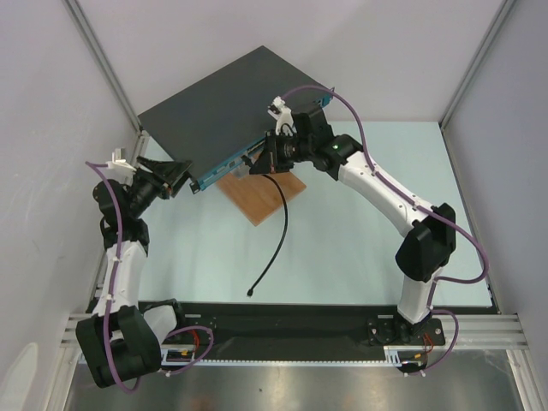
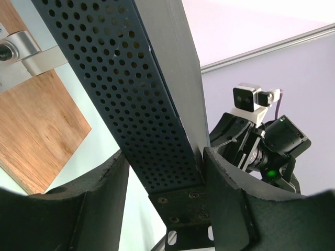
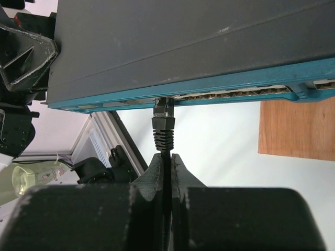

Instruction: Insert the plug into the switch port

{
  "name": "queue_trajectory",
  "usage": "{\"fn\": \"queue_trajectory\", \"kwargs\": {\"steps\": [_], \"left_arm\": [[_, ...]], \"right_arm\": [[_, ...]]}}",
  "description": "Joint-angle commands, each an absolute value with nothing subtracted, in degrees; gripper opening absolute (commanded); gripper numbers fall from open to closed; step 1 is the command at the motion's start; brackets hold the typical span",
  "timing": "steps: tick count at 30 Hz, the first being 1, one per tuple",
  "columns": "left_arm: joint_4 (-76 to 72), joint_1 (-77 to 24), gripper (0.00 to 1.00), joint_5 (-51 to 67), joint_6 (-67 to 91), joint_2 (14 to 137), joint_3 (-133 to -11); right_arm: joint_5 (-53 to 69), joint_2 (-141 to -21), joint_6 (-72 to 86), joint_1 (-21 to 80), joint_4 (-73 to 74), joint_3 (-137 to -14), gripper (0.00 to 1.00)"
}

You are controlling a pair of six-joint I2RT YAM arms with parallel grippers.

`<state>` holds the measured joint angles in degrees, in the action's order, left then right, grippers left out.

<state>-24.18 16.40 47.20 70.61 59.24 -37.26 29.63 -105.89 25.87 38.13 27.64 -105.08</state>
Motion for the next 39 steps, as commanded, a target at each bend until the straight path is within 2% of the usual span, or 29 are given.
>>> {"fn": "queue_trajectory", "kwargs": {"steps": [1, 12, 26, 35, 38, 39], "left_arm": [[-24.8, 12.3, 0.00, 48.2, 63.7, 60.7, -39.2], [-25.0, 11.8, 0.00, 48.3, 63.4, 61.3, -40.0], [-22.4, 11.7, 0.01, 48.5, 60.5, 61.3, -40.9], [-21.3, 13.2, 0.18, 48.9, 59.9, 61.0, -41.9], [-21.4, 14.3, 0.22, 49.6, 60.2, 61.1, -42.6], [-21.4, 15.0, 0.26, 49.7, 60.2, 61.0, -42.8]], "right_arm": [[15.5, -110.5, 24.6, 37.6, 3.1, -104.3, 0.00], [15.8, -112.8, 25.1, 37.8, 0.5, -113.9, 0.00], [19.2, -110.4, 24.3, 36.6, -2.2, -104.8, 0.00], [19.7, -107.6, 23.6, 35.6, -1.9, -101.4, 0.02], [19.5, -106.2, 22.7, 35.2, -1.8, -100.2, 0.06], [19.6, -105.5, 22.3, 35.2, -1.8, -99.5, 0.10]]}}
